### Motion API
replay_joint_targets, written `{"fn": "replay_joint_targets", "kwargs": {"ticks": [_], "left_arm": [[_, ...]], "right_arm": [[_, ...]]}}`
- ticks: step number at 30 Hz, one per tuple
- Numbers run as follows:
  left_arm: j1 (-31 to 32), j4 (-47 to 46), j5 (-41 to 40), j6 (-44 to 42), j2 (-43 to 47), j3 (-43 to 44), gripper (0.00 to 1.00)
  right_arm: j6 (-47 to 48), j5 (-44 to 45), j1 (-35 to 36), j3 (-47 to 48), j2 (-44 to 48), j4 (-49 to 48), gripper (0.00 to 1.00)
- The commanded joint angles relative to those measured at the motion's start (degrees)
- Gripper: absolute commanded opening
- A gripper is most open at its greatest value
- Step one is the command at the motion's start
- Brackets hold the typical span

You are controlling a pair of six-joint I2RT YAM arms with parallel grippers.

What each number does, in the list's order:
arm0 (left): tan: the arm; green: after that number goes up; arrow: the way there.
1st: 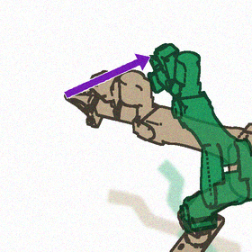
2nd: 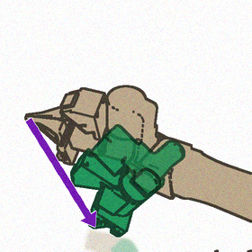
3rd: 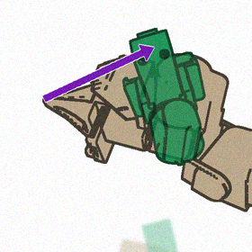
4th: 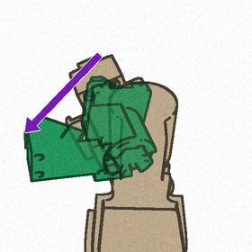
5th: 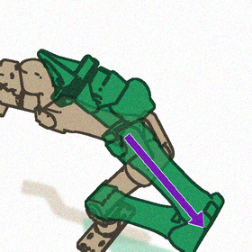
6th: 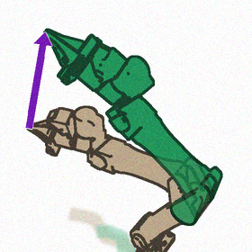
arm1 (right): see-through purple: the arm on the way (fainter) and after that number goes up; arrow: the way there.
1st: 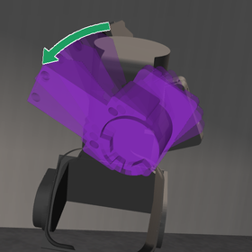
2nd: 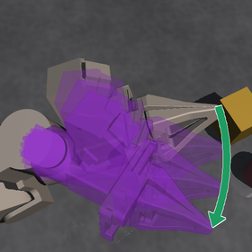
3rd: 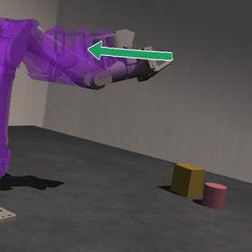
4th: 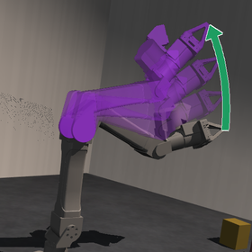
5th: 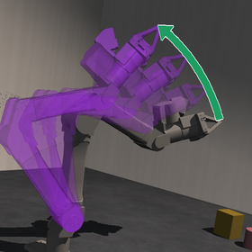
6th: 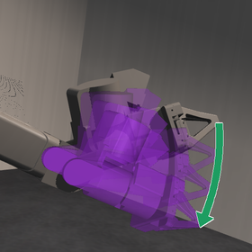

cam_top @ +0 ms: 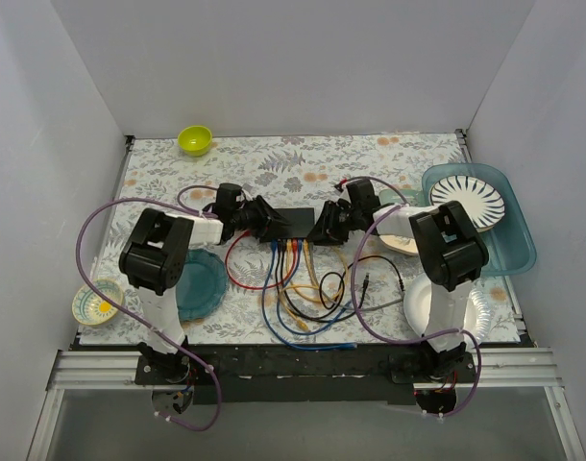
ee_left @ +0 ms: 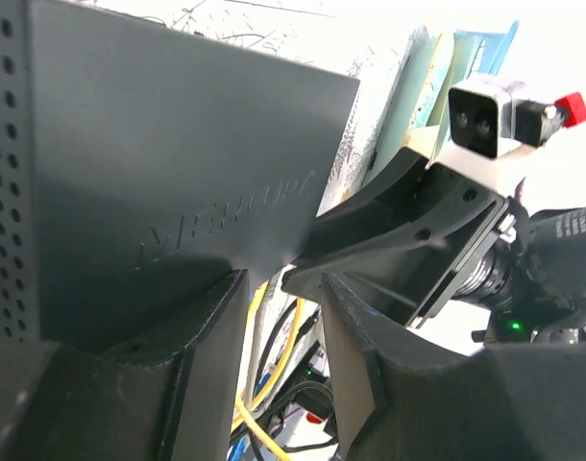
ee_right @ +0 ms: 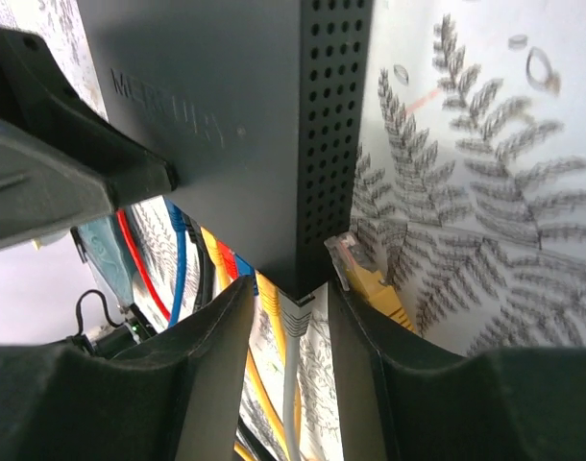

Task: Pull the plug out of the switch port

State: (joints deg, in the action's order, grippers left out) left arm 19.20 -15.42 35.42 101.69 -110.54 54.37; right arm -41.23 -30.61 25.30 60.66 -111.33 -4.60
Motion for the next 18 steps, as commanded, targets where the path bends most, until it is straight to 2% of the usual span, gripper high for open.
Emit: {"fn": "replay_joint_targets", "kwargs": {"ticks": [1, 11, 18], "left_arm": [[0.0, 8.1, -5.9, -1.8, 1.1, -2.8, 0.37], [-1.1, 11.3, -9.1, -1.8, 3.5, -3.4, 0.37], [-3.4, 10.4, -9.0, -1.1, 2.5, -0.2, 0.37]], "right_arm": [[0.3, 1.8, 0.5, 4.8, -4.5, 0.7, 0.45], [0.0, -0.8, 0.3, 17.5, -12.8, 3.5, 0.44], [1.2, -0.6, 0.2, 13.0, -10.7, 3.1, 0.43]]}}
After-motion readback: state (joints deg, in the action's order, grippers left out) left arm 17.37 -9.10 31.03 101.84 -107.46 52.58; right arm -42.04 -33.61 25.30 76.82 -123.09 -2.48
